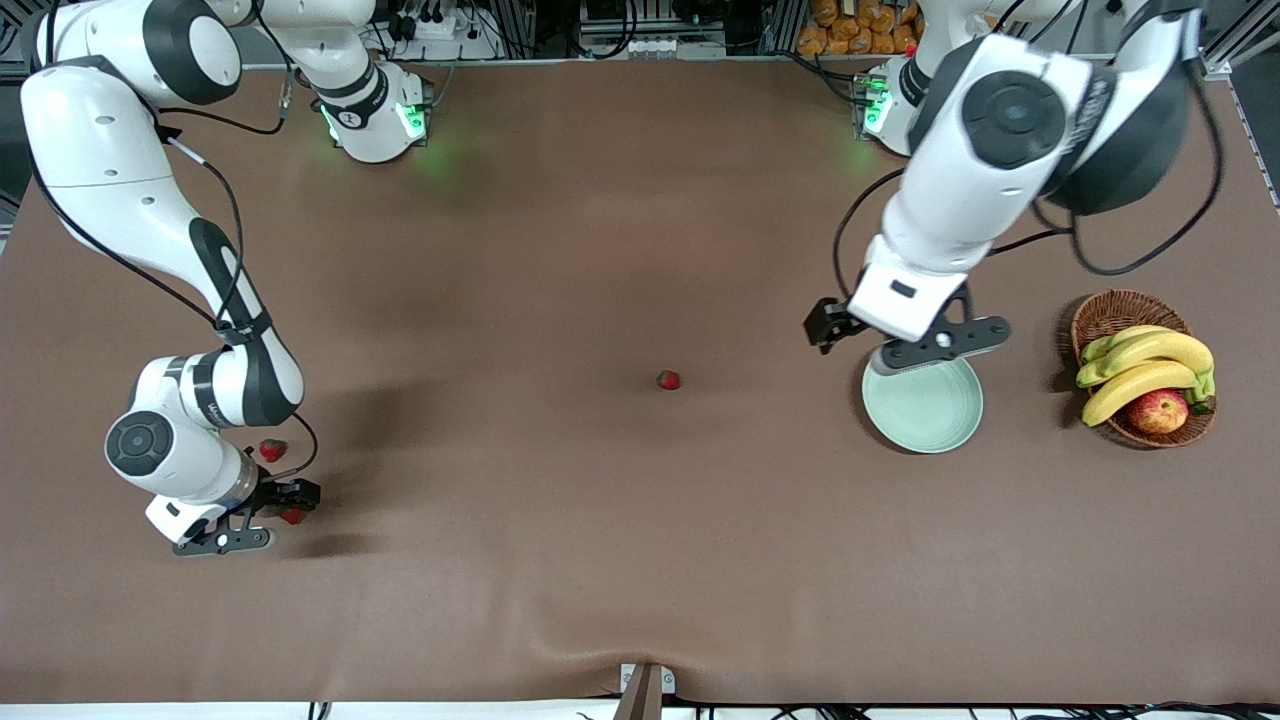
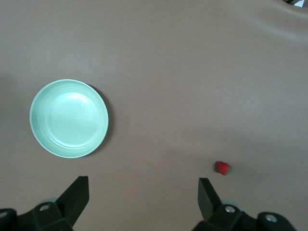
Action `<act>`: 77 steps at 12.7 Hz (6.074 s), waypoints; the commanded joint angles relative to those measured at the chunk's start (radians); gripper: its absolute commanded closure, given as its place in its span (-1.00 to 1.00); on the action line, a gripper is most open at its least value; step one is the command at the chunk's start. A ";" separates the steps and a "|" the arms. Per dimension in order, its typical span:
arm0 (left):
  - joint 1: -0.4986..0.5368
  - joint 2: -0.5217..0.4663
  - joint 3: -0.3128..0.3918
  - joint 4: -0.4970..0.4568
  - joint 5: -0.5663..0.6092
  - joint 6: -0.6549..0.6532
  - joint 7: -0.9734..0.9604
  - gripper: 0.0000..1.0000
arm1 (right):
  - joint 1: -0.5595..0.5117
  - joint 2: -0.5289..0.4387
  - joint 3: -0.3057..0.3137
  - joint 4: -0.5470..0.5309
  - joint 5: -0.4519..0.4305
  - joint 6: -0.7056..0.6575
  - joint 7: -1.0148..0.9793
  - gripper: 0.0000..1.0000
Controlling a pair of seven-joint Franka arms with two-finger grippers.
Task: Collect all strawberries into plate
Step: 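Grasp a second strawberry with the right gripper while the left gripper advances, then carry the second strawberry toward the table middle with the right gripper, then lower the left gripper onto the middle strawberry and grasp it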
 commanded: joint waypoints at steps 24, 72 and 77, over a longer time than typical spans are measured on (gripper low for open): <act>-0.101 0.102 0.007 0.063 0.127 0.016 -0.237 -1.00 | 0.552 -0.021 0.236 0.099 0.022 -0.188 0.206 1.00; -0.184 0.390 -0.002 0.050 -0.057 0.433 -0.876 -1.00 | 0.442 -0.091 0.196 -0.006 0.038 -0.245 0.511 0.84; -0.222 0.453 -0.001 0.001 -0.057 0.456 -1.100 -1.00 | 0.382 -0.134 0.204 -0.095 0.038 -0.243 0.501 0.83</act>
